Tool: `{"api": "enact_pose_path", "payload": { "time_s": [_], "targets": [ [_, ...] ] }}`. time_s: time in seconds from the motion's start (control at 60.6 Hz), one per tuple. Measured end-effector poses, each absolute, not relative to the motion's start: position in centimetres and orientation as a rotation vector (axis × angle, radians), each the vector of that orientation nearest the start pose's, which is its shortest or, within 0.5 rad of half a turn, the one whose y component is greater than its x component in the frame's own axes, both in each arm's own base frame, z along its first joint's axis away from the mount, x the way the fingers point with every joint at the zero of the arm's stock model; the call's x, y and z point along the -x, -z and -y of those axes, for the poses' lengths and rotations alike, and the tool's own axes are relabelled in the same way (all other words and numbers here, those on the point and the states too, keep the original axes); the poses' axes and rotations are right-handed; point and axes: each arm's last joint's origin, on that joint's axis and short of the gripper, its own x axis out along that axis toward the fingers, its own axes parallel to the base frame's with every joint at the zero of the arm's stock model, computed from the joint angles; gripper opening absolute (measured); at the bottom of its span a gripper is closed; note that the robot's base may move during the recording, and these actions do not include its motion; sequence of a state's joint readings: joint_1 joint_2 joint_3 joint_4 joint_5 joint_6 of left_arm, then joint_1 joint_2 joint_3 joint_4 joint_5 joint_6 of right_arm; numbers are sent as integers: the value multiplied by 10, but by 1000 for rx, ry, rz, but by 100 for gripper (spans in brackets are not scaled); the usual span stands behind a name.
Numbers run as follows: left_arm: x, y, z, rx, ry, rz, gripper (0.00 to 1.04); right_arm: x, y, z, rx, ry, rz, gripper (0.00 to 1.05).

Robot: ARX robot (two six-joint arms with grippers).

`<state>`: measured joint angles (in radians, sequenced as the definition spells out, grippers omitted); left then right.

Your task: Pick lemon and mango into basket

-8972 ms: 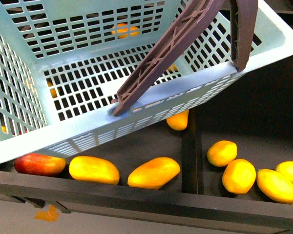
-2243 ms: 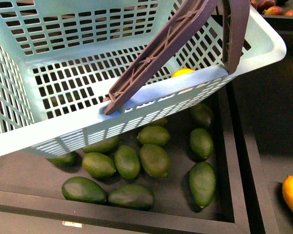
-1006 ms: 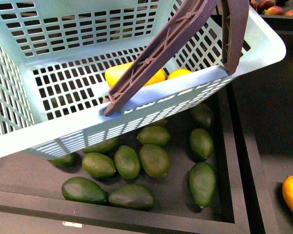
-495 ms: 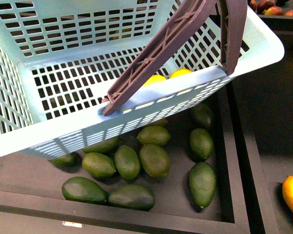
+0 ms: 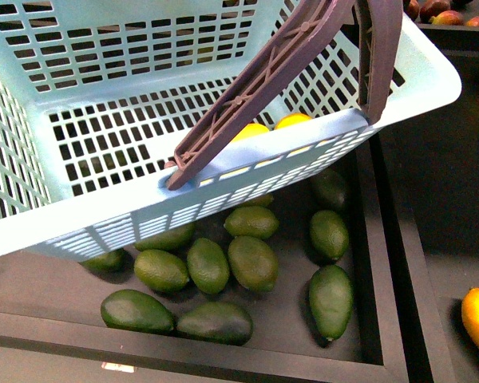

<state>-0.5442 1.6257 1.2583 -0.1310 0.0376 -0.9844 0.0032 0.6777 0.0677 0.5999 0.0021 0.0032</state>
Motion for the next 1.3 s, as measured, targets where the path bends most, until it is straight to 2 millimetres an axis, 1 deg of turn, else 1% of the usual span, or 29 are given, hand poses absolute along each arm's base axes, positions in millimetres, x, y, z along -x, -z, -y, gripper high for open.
{"api": "enact_pose_path", "payload": {
  "time_s": [0.231,0.693,1.204,1.303],
  "targets": [
    [-316,-289,192,810,279,-721,4,-136,-168,0,-4,-2,3,2],
    [-316,-289,192,810,279,-721,4,-118,-173,0,-3,-3,18,2],
    [-316,-289,192,810,279,-721,4,-108,-172,0,-3,-3,18,2],
    [-316,-289,192,810,279,-721,4,-99,-168,0,-3,-2,-10,2]
  ]
}}
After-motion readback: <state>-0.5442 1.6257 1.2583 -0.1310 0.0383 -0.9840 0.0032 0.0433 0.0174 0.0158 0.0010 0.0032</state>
